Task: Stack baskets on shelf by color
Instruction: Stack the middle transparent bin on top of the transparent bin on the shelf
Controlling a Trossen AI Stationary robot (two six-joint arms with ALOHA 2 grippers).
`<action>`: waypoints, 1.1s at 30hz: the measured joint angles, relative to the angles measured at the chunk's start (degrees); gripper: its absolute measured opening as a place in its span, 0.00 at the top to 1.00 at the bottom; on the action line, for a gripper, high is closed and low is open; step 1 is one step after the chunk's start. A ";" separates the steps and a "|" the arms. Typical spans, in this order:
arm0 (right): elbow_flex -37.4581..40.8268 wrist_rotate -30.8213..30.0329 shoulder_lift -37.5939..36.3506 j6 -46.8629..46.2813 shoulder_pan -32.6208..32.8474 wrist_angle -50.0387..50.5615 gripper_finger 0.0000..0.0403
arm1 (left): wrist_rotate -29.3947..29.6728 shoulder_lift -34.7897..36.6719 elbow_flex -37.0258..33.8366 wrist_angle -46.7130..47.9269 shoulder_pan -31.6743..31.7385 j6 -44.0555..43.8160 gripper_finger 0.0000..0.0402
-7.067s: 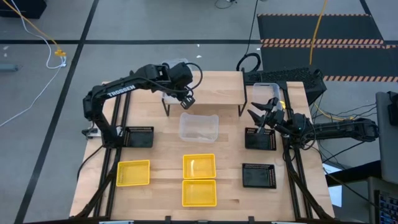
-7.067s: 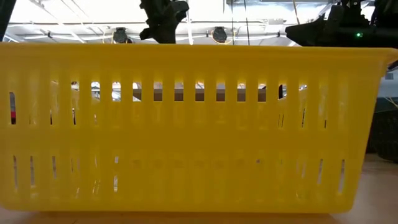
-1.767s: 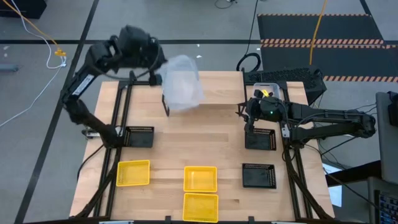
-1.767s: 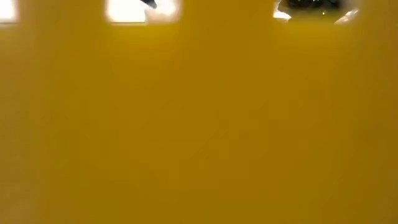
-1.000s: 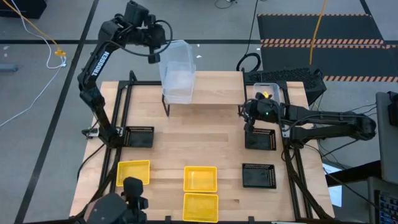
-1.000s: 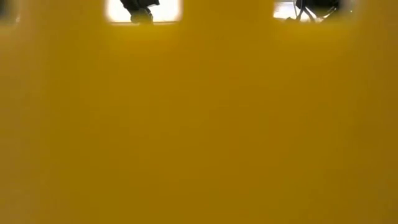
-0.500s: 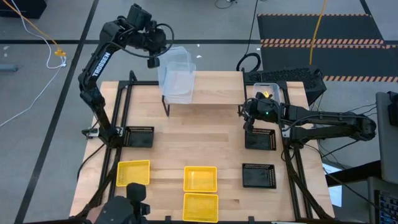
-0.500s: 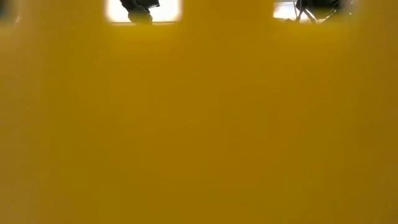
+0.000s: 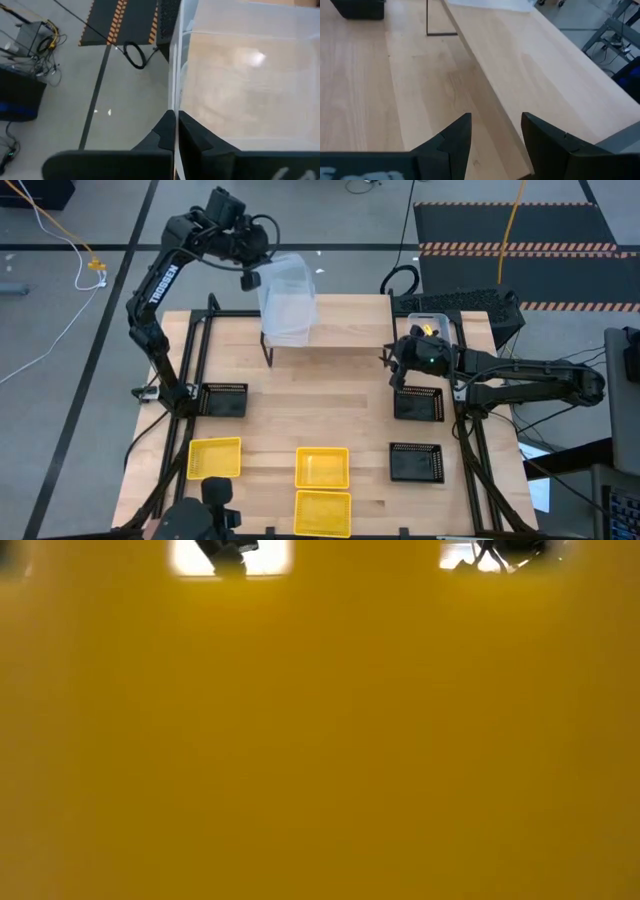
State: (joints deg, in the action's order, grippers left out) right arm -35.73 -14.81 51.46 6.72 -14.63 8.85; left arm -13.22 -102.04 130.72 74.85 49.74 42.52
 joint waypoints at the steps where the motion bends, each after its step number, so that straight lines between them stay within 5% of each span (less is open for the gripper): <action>1: 0.00 0.00 0.00 0.01 0.00 -0.36 0.58 | -0.22 0.02 0.00 0.00 -0.04 0.04 0.97; 21: 0.00 0.11 0.00 0.20 -0.02 -0.93 0.58 | -0.22 0.07 0.00 1.96 -0.42 1.09 0.98; 33: 0.00 0.11 0.00 0.17 -0.02 -0.90 0.58 | 1.42 0.09 0.00 0.84 -0.39 -2.69 0.65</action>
State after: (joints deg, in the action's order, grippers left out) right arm -35.73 -14.70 51.46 6.90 -14.66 7.94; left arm -11.81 -101.95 130.72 75.69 49.34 39.83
